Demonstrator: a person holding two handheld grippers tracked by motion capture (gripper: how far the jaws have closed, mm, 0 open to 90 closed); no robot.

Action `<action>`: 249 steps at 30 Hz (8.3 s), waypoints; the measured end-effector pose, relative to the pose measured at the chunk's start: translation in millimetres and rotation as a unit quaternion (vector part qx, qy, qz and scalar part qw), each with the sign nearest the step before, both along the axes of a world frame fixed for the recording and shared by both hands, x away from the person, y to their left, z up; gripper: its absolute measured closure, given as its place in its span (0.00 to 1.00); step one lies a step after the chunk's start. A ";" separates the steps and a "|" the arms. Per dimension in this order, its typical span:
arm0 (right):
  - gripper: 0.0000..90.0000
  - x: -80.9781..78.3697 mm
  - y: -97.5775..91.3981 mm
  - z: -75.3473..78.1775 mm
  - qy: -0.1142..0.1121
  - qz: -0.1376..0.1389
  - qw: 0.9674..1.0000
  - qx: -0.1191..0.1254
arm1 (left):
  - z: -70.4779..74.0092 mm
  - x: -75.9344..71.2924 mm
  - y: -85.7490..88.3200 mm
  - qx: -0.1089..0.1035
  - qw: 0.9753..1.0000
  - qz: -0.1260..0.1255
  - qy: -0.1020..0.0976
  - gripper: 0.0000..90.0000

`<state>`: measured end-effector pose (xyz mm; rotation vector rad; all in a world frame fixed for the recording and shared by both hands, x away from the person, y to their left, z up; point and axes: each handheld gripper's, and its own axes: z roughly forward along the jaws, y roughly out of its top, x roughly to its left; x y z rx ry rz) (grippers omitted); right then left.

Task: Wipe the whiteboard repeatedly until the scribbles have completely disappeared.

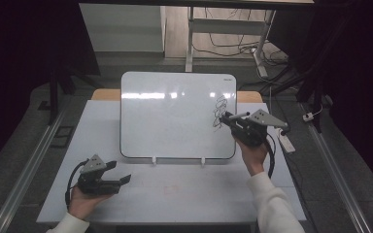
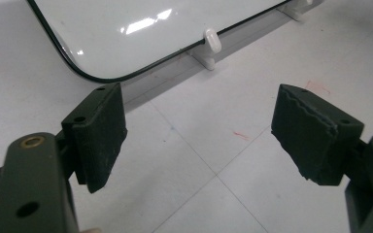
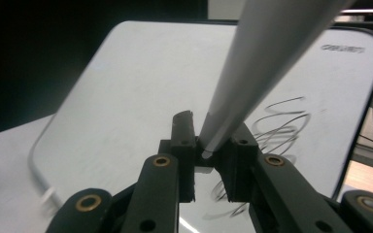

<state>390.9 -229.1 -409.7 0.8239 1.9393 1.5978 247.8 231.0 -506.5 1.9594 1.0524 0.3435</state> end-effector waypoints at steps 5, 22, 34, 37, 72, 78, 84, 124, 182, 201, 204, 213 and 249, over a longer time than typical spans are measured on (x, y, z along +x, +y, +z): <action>0.86 34.7 -3.2 7.9 0.002 -0.030 1.000 0.005 | -0.8 1.3 -0.3 0.001 1.000 0.000 0.001 0.23; 0.86 83.0 16.6 -0.9 0.019 -0.032 0.999 -0.010 | -1.3 1.7 0.4 0.001 1.000 -0.003 0.001 0.23; 0.86 83.2 18.5 2.7 0.000 -0.023 0.999 -0.049 | -0.8 0.7 -0.6 0.001 1.000 -0.002 0.002 0.23; 0.86 89.9 2.9 6.8 0.003 -0.078 0.997 0.007 | -0.3 -0.3 -0.5 0.001 1.000 -0.001 0.000 0.23; 0.86 81.6 -8.3 -2.7 0.020 -0.083 0.996 0.028 | -0.8 0.4 0.6 -0.002 1.000 -0.001 0.001 0.23; 0.86 79.7 -4.5 -5.8 0.021 -0.075 0.996 0.035 | -1.8 1.3 0.7 -0.001 1.000 0.001 0.003 0.23; 0.86 74.0 18.6 -8.2 0.003 -0.035 0.999 -0.026 | -2.6 2.8 0.6 0.000 1.000 0.001 0.005 0.23; 0.86 60.8 28.7 -17.1 0.019 0.011 0.998 -0.067 | -3.8 3.9 1.2 0.000 1.000 0.000 0.008 0.23; 0.86 67.7 -0.6 -8.4 0.025 -0.015 0.997 -0.065 | -3.3 2.8 2.1 -0.008 1.000 0.001 0.009 0.24; 0.86 60.4 -18.7 -13.3 0.029 -0.050 0.998 -0.040 | -3.4 2.4 0.3 -0.005 1.000 0.000 0.010 0.24; 0.86 54.5 -11.1 -20.3 0.033 -0.018 0.997 -0.064 | -2.5 1.6 1.4 -0.008 1.000 0.001 0.007 0.24; 0.86 46.9 -8.2 -26.3 0.035 0.002 0.996 -0.081 | -2.9 2.5 1.6 -0.008 1.000 0.003 0.009 0.24; 0.86 22.6 2.3 -51.4 0.034 0.022 0.997 -0.072 | -4.2 5.0 1.6 -0.008 1.000 0.006 0.014 0.24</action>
